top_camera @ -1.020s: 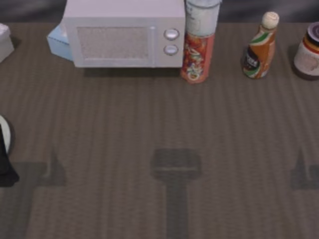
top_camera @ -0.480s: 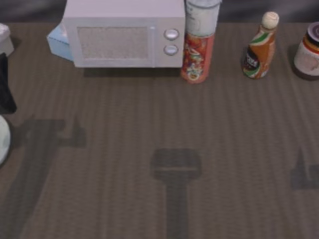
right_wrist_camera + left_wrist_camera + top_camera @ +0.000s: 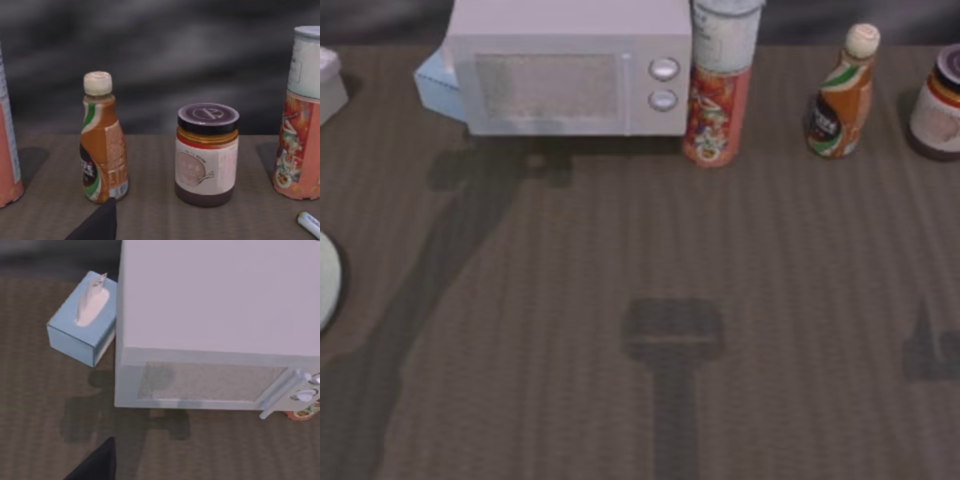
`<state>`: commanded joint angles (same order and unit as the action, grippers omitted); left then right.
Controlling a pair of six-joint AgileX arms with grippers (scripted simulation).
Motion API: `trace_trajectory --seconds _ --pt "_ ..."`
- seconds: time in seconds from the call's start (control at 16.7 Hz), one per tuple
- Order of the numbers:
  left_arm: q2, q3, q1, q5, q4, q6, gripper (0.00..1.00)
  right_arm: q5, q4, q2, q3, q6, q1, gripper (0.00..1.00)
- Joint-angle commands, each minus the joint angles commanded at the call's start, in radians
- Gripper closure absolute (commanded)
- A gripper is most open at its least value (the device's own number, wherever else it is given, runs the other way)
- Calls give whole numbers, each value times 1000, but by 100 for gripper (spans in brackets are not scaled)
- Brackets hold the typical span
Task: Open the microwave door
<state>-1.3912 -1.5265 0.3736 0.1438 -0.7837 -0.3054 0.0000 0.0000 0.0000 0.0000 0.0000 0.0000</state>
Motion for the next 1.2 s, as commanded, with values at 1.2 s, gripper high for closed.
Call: trace_trajectory --seconds 1.2 --pt "-961 -988 205 137 -497 -218 0 0 0 0 0 0 0 0"
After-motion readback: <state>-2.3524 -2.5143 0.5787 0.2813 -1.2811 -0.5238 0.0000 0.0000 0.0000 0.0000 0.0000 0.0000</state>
